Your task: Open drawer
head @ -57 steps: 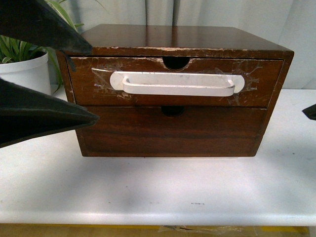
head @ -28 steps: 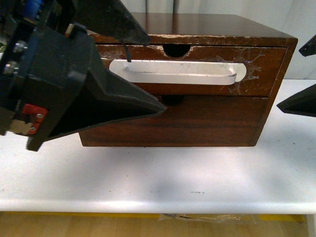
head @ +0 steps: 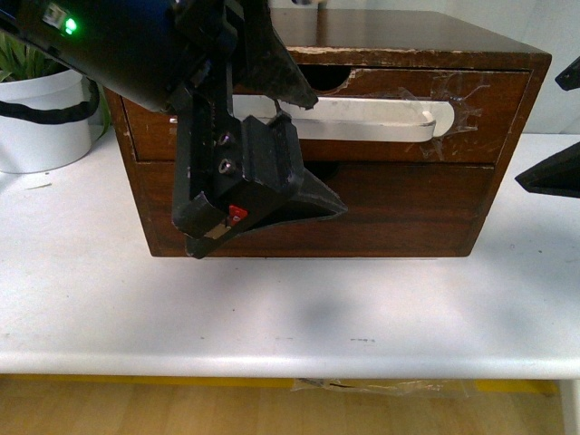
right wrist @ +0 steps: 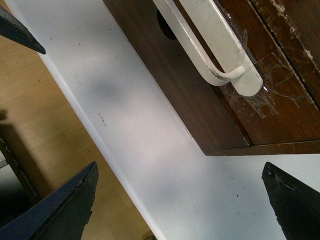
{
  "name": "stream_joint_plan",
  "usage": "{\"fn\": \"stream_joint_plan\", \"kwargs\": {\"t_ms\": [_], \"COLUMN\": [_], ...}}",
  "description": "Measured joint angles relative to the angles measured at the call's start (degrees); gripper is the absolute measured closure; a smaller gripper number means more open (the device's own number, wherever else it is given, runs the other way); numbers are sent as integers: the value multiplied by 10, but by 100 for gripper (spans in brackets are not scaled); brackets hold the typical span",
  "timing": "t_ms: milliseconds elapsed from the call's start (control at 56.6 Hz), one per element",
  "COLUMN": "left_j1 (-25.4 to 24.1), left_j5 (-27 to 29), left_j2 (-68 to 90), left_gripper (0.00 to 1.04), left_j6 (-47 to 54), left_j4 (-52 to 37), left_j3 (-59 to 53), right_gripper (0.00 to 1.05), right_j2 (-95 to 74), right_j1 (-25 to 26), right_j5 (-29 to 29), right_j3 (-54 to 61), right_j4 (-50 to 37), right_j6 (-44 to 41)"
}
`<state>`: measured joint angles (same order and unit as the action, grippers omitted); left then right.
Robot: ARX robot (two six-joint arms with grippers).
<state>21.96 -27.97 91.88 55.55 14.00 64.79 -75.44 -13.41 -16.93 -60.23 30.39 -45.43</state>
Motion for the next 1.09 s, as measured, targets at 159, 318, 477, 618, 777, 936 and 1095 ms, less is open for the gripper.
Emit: {"fn": "stream_joint_plan", "kwargs": {"t_ms": [159,318,477,618,777,936,1095], "left_j1": [-1,-2,-2,-2,-3,-3,-6], "left_j5": [19,35,49,54,63,64,64], "left_j2": [21,30,37,40,41,43,46], "left_gripper": [6,6,6,6,6,6,6], "left_j6": [5,12,33,61,82,92,95], "left_j4": [-3,-11,15,56,64,79,78], "left_j3": [13,23,35,47,50,58,60], "right_gripper": [9,9,9,9,9,9,9], "right_j2": [0,-10,-27,-40,-66,-96,-121], "right_j1": [1,-1,-9,-16,-25,-40,-51], "right_j5": [-4,-5,-5,-2,0,1,1], "right_j3": [0,-3,-11,-24,-47,-68,-86], "right_j4": [0,-4,-5,-12,-17,-17,-18], "right_j6": [-3,-3,-3,-3,-2,0,3]}}
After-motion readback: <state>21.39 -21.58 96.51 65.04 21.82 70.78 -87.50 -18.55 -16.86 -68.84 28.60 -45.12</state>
